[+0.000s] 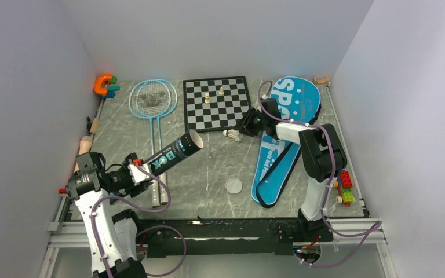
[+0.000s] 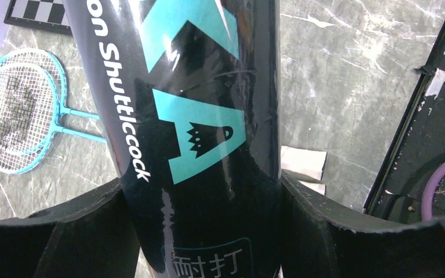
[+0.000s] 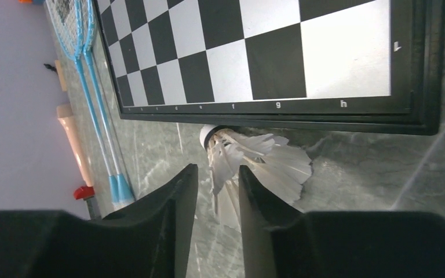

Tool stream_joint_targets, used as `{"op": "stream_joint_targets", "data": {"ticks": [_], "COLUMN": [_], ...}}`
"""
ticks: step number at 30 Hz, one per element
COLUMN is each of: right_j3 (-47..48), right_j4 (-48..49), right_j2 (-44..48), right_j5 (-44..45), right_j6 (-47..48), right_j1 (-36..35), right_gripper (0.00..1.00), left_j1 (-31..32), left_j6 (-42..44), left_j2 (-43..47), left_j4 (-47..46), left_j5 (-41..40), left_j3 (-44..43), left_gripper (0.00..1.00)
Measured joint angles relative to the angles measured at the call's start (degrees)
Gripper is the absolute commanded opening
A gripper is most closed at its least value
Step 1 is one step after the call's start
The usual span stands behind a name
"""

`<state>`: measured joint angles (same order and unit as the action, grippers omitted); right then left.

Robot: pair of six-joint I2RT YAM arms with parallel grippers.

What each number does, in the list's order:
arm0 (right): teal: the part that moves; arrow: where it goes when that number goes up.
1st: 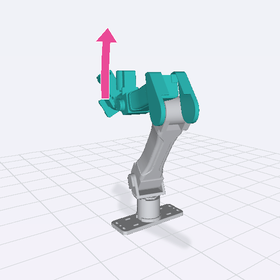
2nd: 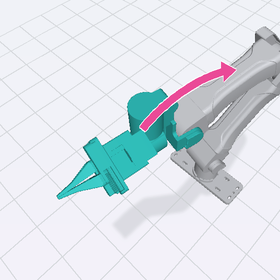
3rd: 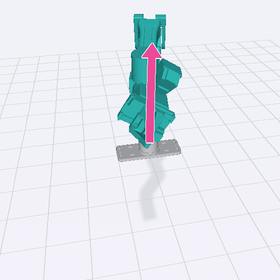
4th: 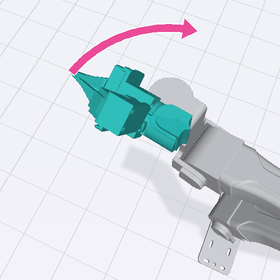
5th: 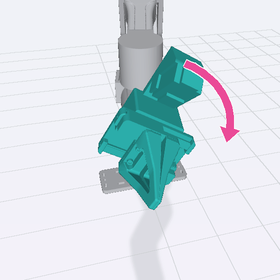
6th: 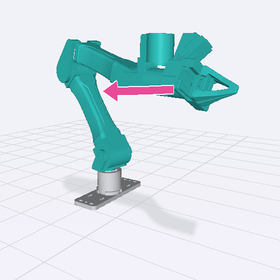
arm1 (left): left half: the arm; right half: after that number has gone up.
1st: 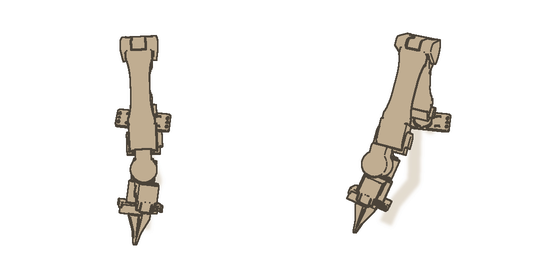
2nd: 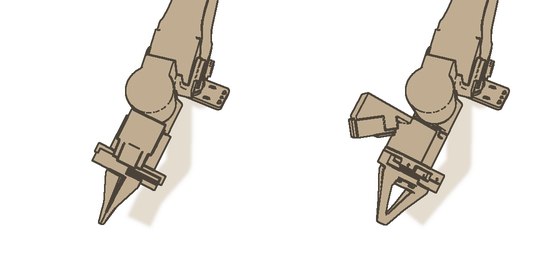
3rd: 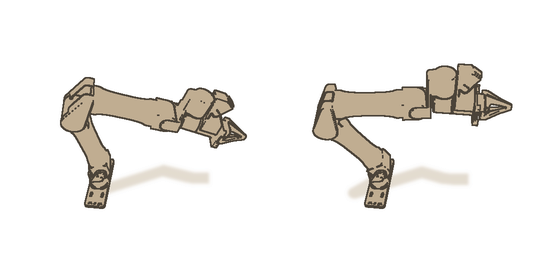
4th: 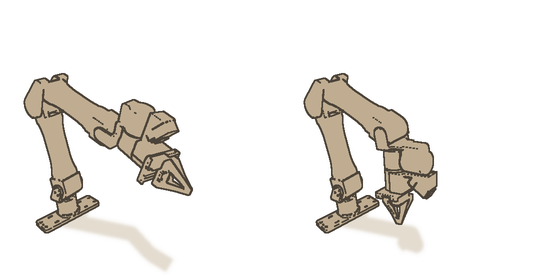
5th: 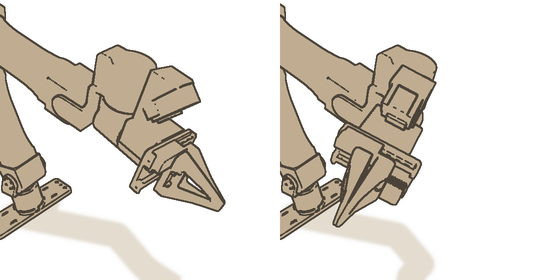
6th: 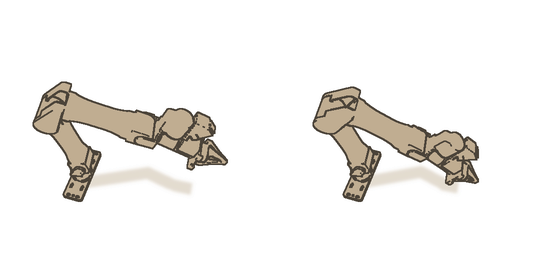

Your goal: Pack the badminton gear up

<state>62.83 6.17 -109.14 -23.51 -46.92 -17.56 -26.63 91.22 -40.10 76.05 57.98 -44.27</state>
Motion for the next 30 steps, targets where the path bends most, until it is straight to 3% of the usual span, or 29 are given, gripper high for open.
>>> {"op": "stream_joint_targets", "data": {"ticks": [5, 10, 16, 22, 30], "right_j3": [0.33, -0.59, -6.78, -6.14, -2.89], "right_j4": [0.35, -1.81, -7.69, -14.49, -21.9], "right_j2": [-0.55, 2.67, 22.49, 40.94, 45.99], "right_j5": [0.02, 0.52, 0.96, 1.07, 2.21], "right_j6": [-0.76, -0.11, 2.14, 5.49, 6.4], "right_j1": [-0.66, -0.72, -3.19, -14.21, -26.93], "right_gripper": [0.0, 0.0, 0.0, 0.0, 0.0], "left_j1": [0.0, 0.0, 0.31, 1.03, 3.26], "left_j6": [-0.04, 0.09, 4.94, 13.18, 15.78], "left_j2": [-0.15, -1.36, -6.71, -10.54, -10.67], "left_j4": [-0.5, -1.84, -1.09, 2.97, 4.15], "left_j5": [-0.9, -1.66, -3.72, -5.88, -6.84], "left_j3": [0.15, 1.2, 1.27, 1.31, 1.31], "left_gripper": [0.07, 0.08, 0.08, 0.08, 0.07]}}
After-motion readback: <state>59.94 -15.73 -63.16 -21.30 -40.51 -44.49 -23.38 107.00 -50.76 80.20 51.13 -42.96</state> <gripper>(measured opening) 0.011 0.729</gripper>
